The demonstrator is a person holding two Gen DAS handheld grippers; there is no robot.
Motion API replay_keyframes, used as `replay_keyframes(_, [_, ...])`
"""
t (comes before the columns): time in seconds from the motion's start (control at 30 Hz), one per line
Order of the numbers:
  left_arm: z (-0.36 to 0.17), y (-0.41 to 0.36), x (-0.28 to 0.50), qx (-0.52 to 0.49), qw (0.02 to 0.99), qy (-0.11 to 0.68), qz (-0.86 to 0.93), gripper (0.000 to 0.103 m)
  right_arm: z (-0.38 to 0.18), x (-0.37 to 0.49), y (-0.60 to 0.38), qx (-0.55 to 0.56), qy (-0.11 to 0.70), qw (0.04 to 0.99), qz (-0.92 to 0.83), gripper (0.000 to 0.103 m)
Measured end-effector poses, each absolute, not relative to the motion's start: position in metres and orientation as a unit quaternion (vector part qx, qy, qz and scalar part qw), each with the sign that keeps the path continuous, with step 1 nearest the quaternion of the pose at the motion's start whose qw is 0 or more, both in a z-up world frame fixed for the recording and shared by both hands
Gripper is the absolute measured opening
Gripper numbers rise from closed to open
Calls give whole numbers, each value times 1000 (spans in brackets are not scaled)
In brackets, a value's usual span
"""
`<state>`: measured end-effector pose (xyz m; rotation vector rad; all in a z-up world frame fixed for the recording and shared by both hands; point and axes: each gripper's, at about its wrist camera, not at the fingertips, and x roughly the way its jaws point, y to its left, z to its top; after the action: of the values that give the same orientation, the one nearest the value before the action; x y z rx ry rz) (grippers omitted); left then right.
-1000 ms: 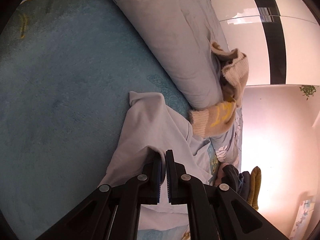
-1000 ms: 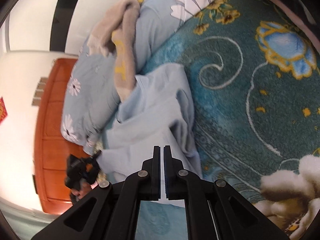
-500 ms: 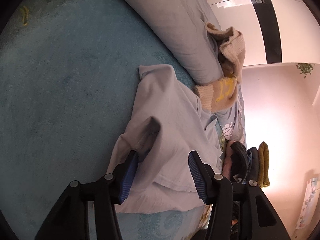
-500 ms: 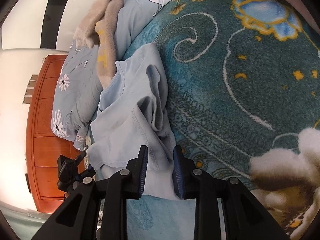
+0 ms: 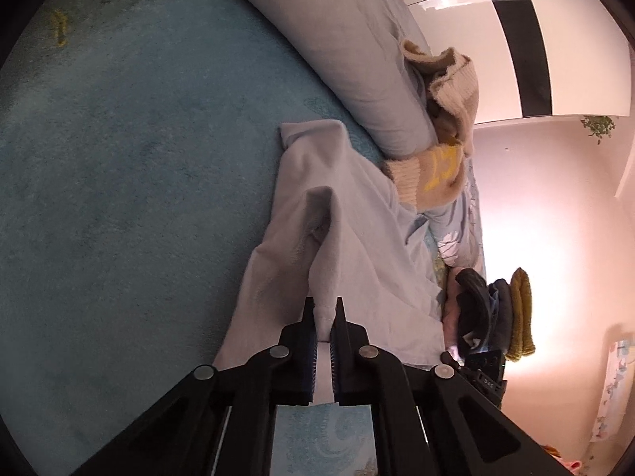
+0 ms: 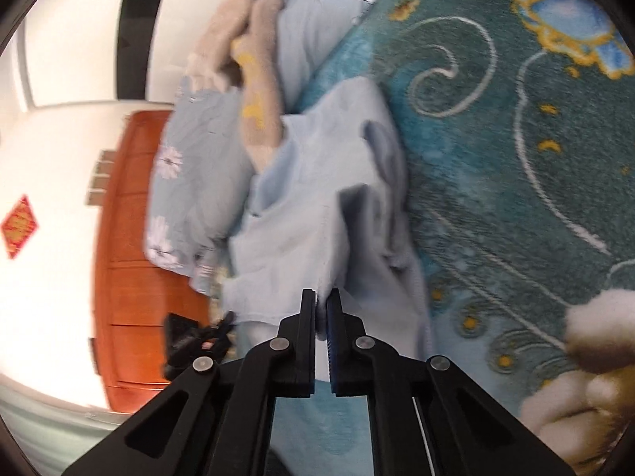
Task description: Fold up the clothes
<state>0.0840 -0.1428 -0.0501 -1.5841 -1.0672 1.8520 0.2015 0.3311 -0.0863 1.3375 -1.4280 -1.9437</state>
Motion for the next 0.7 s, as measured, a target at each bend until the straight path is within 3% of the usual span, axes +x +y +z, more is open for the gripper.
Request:
replay_keyframes(0.2, [-12,-139,52,-514,278,-470,661,5,-54,180,350,399,-557,208,-698,4])
replay_keyframes(0.33, [1,-123,16,-510,271,-466,670,5,-42,155,362,380,-562,176,-713,4])
replay_keyframes(0.7, [-56,-111,-51,-548,171,-492,654,6,-83,87,371,450,-536,84,-709,4])
